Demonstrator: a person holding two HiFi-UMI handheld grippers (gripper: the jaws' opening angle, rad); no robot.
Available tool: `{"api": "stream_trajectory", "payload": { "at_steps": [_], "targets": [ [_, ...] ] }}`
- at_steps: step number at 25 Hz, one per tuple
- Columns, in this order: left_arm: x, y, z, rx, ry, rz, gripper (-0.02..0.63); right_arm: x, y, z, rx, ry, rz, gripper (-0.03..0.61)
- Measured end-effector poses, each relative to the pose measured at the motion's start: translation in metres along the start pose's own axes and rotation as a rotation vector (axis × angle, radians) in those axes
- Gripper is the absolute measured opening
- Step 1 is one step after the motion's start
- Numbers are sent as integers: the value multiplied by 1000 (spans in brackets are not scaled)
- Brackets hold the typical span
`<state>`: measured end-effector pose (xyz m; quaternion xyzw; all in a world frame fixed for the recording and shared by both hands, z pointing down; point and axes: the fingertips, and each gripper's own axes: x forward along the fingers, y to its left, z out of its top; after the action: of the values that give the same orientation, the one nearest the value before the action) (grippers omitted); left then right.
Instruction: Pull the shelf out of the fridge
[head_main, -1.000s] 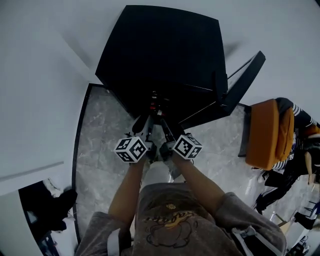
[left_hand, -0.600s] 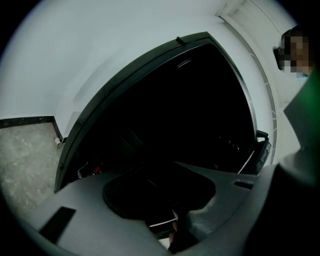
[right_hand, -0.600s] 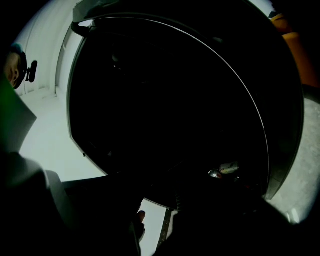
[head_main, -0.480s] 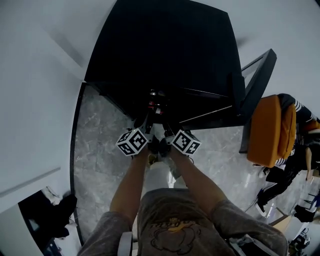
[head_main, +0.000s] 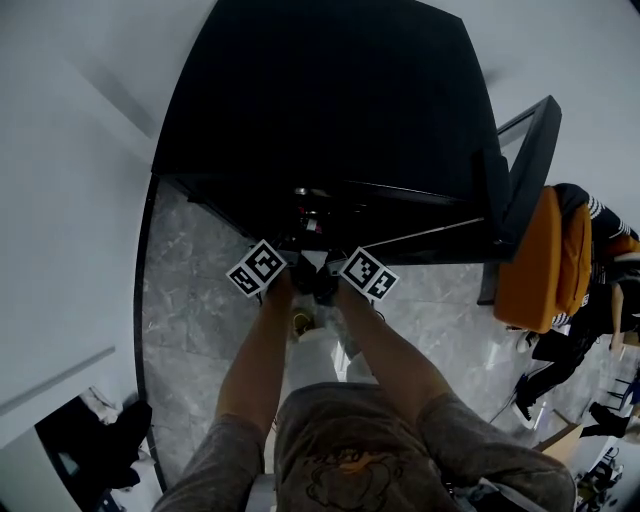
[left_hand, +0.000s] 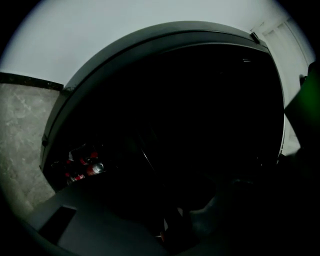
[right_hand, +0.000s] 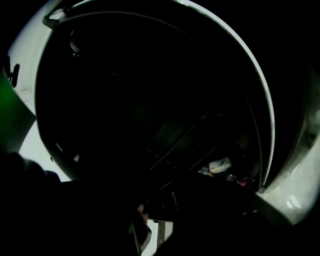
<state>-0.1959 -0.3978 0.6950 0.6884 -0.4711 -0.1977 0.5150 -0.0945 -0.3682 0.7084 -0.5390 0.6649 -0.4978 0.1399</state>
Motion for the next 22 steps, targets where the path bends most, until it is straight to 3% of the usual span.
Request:
{"api": "stream_trajectory", "payload": {
  "at_steps": [4,22],
  "targets": [
    [15,7,2,-30,-1,2,129,11,-9,7,42,-26,-2,129],
    [60,30,27,-107,-45,-16,112,58,-17,41,39,-87,-25,127]
  ]
}}
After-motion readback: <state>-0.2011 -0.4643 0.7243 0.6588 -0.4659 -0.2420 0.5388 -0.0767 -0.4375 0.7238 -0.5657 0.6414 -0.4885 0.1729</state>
